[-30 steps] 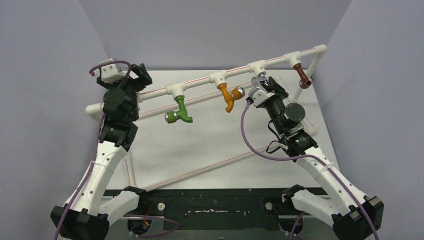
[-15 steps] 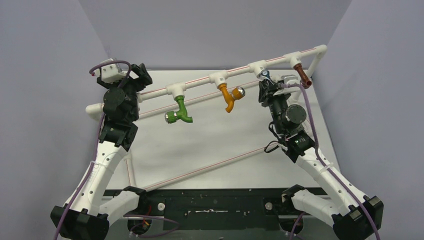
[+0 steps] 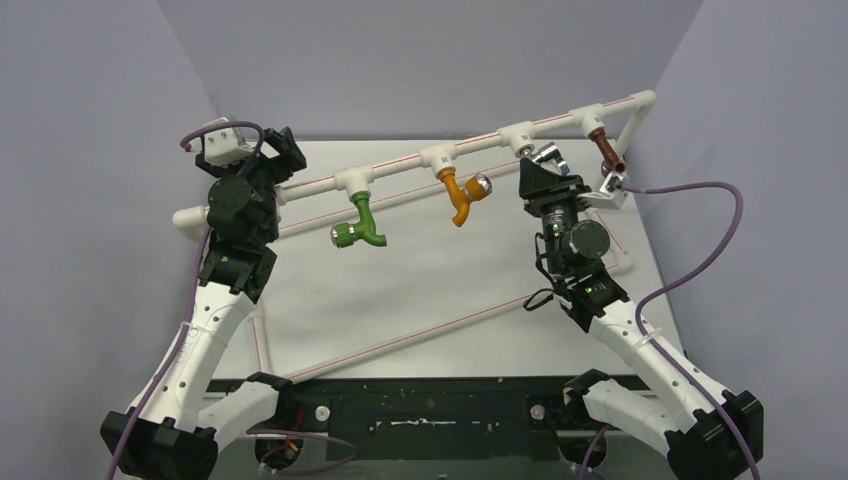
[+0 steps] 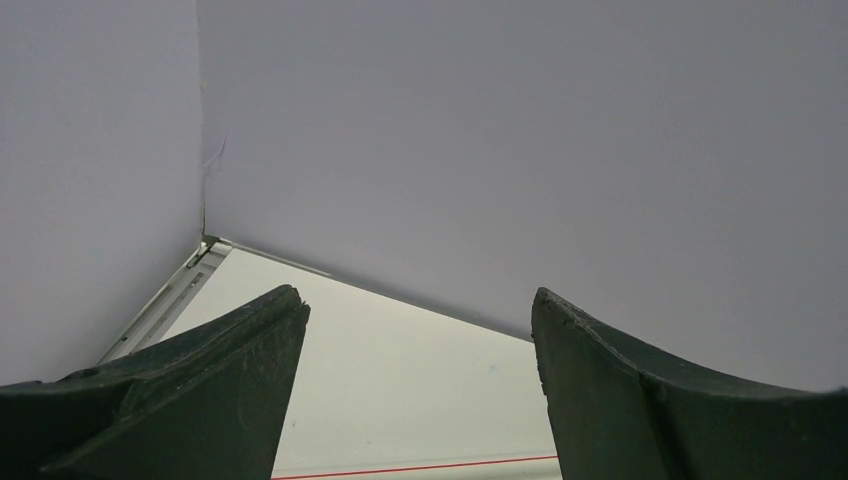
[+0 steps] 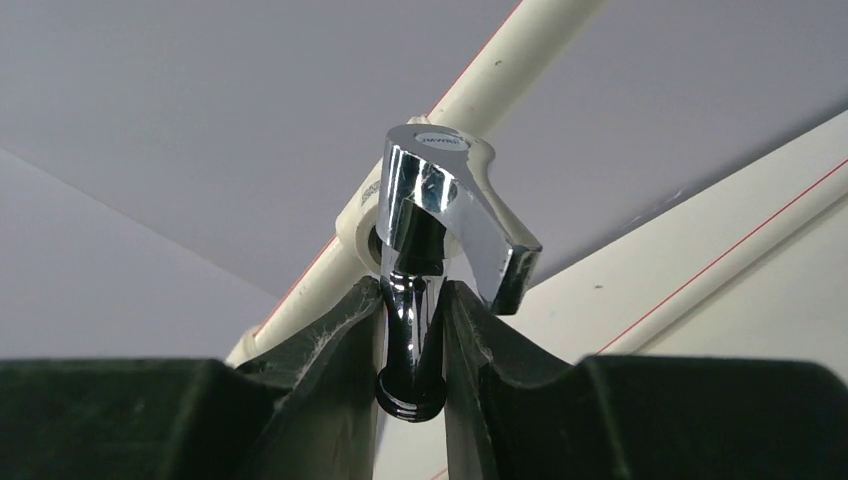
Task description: Install the water faucets
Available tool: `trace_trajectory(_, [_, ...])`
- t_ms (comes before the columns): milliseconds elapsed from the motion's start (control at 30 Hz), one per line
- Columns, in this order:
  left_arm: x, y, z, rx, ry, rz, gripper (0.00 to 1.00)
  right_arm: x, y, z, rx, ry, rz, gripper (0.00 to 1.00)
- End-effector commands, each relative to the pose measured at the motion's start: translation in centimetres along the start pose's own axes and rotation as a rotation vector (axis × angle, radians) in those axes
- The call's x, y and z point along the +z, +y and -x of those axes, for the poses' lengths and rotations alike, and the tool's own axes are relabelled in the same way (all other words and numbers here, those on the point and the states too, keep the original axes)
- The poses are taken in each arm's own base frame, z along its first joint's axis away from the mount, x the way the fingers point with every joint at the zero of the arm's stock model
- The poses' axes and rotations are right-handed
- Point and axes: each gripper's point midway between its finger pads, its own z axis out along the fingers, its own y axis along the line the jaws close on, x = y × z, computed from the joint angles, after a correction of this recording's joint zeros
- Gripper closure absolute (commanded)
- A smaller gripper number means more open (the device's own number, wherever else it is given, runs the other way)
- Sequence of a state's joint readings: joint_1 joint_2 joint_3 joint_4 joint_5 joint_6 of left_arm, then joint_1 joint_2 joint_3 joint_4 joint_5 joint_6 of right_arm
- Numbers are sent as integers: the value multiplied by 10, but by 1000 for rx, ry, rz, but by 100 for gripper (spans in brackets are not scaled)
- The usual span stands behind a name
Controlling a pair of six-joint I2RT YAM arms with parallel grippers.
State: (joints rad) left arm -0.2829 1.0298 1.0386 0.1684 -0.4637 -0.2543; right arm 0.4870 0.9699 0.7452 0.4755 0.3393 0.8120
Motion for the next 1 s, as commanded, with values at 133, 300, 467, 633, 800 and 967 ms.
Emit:
trace_trajectory(133, [-37,30,-128,194,424,38,20,2,26,31,490,-103,27,100])
trace_trajectory(300, [-37,30,-129,193,427,38,20,1,32,29,622,-68,12,100])
trace_trajectory(467, [-36,31,-129,193,427,41,20,-4,50,28,710,-2,11,100])
trace_trajectory(633, [-36,32,-129,192,427,42,20,-9,58,26,703,10,-19,100])
trace_trajectory(800, [-36,32,-129,192,426,44,20,-9,51,21,678,14,-47,100])
trace_trajectory(967, [-36,33,-128,192,424,45,20,-11,45,20,653,14,-66,82])
